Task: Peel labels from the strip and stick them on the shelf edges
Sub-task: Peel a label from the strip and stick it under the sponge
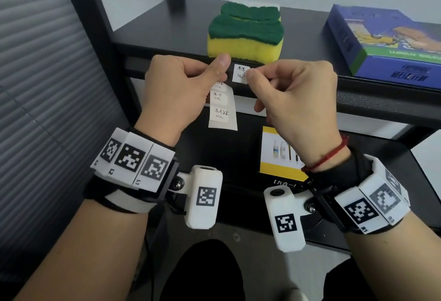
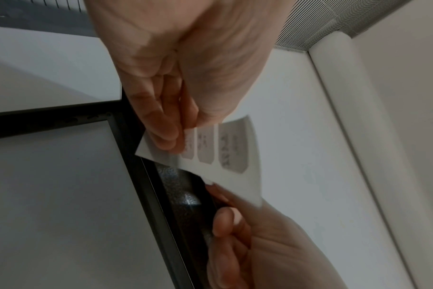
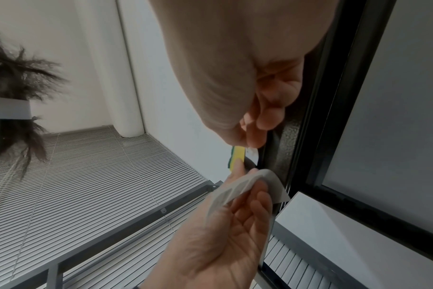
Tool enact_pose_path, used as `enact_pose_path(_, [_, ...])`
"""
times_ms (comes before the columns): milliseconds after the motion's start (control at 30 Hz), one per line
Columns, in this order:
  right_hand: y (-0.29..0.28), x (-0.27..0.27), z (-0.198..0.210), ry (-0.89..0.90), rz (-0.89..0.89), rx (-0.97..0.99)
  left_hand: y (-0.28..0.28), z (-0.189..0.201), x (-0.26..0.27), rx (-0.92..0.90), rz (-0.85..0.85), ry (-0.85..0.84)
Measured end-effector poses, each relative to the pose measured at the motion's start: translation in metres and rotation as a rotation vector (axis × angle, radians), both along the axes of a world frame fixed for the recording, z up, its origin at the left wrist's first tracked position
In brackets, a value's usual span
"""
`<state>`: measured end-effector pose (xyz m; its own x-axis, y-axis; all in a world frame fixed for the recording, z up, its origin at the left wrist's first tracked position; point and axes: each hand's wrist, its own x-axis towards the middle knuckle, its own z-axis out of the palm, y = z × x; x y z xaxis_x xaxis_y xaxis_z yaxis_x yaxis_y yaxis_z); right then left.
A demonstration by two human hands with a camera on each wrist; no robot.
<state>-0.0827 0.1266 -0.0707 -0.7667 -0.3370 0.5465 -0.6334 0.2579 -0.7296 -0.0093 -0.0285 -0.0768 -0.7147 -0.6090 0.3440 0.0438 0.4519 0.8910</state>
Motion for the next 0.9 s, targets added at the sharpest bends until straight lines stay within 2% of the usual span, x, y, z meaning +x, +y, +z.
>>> enact_pose_path(200, [-0.0017,0.0006,0.0014,0.007,0.015,0.001,-0.0001,-0.0041,0.0034,0.044,-0.110,-0.007])
enact_pose_path(900, [-0.0062,-0.0009,0.0003,0.059,-0.014,-0.010,-0.0007,-0.0106,-0.0041,0.012,-0.095,0.045])
